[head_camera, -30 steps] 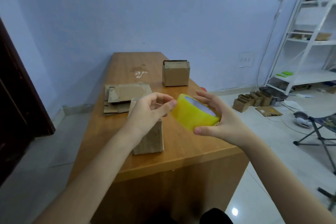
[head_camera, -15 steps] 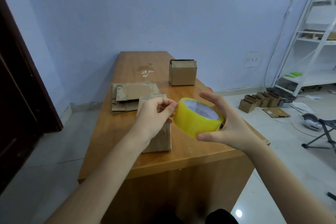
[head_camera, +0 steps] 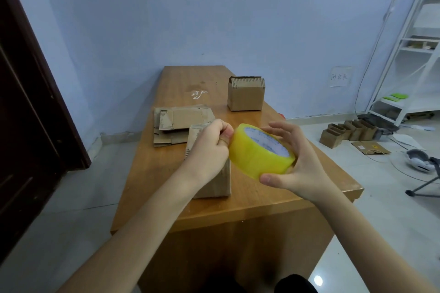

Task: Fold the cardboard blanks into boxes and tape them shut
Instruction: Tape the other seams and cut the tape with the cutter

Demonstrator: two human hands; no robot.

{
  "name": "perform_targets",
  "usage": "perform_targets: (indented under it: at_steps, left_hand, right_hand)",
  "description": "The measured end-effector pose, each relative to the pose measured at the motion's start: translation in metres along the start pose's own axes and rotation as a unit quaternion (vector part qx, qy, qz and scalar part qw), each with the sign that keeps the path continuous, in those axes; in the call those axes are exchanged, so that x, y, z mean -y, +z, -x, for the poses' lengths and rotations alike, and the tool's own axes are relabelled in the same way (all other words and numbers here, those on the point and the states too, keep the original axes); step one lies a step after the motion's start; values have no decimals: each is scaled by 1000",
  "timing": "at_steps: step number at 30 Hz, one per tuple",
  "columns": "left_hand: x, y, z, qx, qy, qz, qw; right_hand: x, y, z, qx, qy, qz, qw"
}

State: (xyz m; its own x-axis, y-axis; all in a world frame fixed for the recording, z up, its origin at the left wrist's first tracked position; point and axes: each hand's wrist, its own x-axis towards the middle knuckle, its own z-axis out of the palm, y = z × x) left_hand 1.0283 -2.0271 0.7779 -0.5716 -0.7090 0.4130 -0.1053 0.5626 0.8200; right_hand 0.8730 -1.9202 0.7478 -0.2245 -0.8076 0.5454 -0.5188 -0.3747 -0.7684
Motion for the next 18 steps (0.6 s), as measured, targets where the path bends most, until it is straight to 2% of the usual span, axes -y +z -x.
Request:
perform_targets:
  at_steps: [6, 9, 11, 18]
  left_hand:
    - [0, -3, 3, 11, 0, 41, 999]
    - [1, -6, 4, 53, -28, 106, 993]
    - [3, -8, 4, 69, -15, 102, 992]
    - [12, 8, 8, -33, 9, 28, 999]
  right_hand:
    - [-2, -2, 0, 5, 12, -17, 1000]
    - [1, -7, 2, 3, 1, -18, 1000]
    - [3, -9, 2, 1, -6, -12, 1000]
    - [-4, -5, 2, -14, -9, 8, 1000]
